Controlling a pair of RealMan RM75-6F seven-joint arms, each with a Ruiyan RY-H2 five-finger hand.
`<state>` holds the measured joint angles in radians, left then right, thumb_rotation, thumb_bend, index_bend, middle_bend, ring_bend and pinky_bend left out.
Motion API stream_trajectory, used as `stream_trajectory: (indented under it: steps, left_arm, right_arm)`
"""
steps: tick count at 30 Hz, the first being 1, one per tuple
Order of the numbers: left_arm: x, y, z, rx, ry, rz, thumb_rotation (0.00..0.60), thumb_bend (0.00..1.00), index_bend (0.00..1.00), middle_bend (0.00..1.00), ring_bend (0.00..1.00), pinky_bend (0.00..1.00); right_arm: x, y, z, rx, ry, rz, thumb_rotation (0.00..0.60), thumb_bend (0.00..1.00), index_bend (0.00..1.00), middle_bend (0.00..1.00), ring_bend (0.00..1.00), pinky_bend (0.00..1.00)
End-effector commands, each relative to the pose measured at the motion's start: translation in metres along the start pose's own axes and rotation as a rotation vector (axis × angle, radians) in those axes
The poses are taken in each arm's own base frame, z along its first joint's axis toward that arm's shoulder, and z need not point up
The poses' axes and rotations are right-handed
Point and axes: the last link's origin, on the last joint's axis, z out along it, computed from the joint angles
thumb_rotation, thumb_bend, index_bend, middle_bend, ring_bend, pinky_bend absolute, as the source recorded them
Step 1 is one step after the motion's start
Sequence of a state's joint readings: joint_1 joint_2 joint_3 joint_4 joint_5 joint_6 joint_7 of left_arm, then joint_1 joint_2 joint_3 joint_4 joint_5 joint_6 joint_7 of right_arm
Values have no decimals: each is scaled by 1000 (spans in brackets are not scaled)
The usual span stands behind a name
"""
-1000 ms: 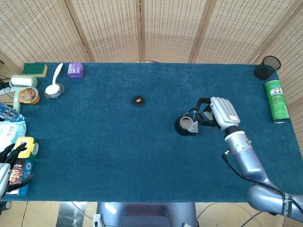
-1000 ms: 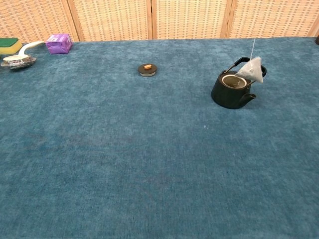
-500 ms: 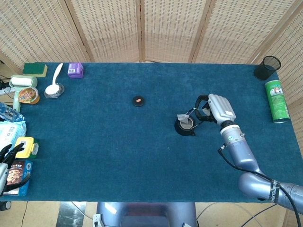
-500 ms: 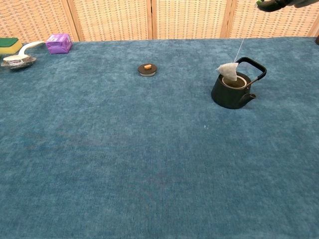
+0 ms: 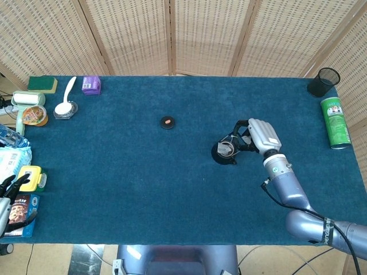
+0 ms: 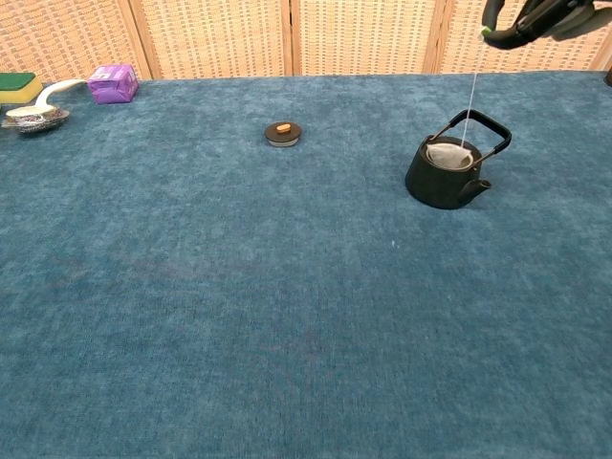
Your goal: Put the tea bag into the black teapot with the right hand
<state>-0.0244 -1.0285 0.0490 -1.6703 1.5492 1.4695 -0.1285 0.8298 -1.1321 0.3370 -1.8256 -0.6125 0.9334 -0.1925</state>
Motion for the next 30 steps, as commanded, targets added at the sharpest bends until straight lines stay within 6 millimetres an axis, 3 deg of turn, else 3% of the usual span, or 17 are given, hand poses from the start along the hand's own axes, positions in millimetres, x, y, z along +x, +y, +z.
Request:
stream_trajectory:
  steps: [1, 14, 20, 30]
  left_arm:
    - [0, 0, 0, 0, -1, -1, 600, 274, 48, 190, 28, 117]
    - [1, -3, -3, 3, 2, -2, 600, 274, 48, 190, 28, 117]
    - [0, -4, -4, 2, 0, -7, 600, 274, 47, 190, 28, 117]
    - [1, -5, -5, -1, 6, -10, 600, 274, 48, 190, 28, 117]
  right_arm:
    - [-6, 0, 0, 1, -15, -3, 600, 540, 631, 1000, 1000, 1000]
    - [-31, -3, -14, 27, -46, -96, 600, 537, 631, 1000, 1000, 1000]
    - [-58, -4, -27, 34, -104, -135, 600, 522, 625, 1000, 1000, 1000]
    - [-87, -2, -29, 27, -149, -181, 600, 461, 515, 1000, 1000, 1000]
